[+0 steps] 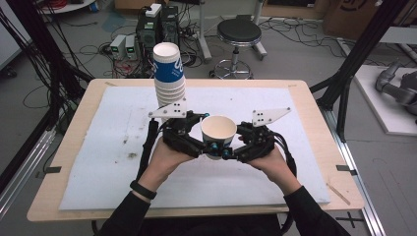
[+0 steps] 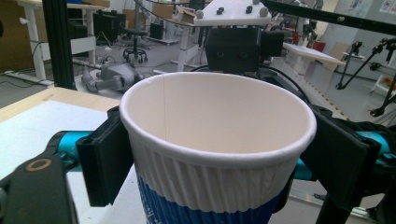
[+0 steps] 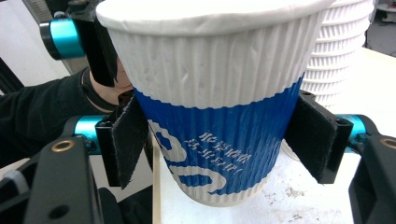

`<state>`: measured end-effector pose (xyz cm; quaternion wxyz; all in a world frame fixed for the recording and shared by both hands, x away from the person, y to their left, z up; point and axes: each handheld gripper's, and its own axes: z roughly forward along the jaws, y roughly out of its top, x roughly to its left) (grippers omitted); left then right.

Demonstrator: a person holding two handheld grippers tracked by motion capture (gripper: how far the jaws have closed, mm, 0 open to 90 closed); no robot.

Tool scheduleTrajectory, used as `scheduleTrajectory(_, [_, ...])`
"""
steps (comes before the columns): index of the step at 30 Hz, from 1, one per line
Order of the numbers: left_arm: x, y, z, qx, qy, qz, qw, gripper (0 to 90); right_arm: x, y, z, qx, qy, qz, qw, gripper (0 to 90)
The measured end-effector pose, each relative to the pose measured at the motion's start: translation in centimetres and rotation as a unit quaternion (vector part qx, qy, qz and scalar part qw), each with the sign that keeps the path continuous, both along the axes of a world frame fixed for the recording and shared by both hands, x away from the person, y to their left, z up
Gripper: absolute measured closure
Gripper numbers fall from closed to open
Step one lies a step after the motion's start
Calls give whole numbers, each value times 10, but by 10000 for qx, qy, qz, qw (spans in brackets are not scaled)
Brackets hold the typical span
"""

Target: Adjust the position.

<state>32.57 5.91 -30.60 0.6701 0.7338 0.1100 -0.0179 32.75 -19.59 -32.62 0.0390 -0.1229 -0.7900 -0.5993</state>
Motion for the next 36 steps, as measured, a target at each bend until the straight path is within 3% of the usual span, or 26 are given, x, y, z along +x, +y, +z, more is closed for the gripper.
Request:
scheduleTrajectory(9, [1,6,3,37,-50,-12,10000,131,0,-5,2,-30,-44,-79,10000,256])
scheduleTrajectory(24, [1,12,3,174,-159,-46,9997,131,2,-21,14,208,-91,-326,9992,257])
scheduleTrajectory(36, [4,-1,-10,379,-6,-96,9992,131,2,-27,19,373,-43,-368,9986,257])
